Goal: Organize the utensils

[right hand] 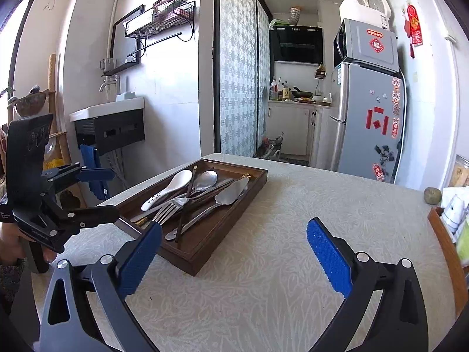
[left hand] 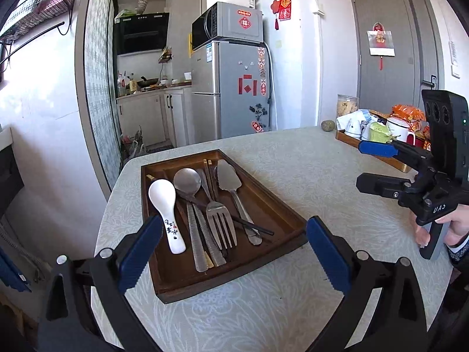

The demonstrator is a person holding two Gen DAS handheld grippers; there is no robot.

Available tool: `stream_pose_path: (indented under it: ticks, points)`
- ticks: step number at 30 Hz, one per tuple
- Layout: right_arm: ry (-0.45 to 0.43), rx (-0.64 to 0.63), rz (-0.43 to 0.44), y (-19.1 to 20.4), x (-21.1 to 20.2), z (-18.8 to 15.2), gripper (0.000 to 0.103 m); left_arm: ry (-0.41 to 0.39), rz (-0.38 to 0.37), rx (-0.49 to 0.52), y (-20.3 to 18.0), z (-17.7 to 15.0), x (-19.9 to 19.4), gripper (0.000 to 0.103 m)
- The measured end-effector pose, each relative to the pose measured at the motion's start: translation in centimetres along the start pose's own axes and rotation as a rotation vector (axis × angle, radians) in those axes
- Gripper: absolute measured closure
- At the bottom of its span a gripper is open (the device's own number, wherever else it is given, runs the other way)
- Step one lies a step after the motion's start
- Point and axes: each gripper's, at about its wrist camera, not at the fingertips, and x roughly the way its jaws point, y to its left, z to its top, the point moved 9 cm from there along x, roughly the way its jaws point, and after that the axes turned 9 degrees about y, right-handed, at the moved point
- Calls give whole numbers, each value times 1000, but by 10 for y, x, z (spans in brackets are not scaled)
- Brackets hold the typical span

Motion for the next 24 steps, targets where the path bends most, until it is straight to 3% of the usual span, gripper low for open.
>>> stream_pose_path:
  ticks: [11, 24]
  points:
    - [3, -7, -3, 4, 0, -3, 3, -23, 25, -72, 16, 0, -2, 3]
    - [-67, 17, -82, -3, -15, -1, 3, -44, 28, -50, 13, 1, -7, 3]
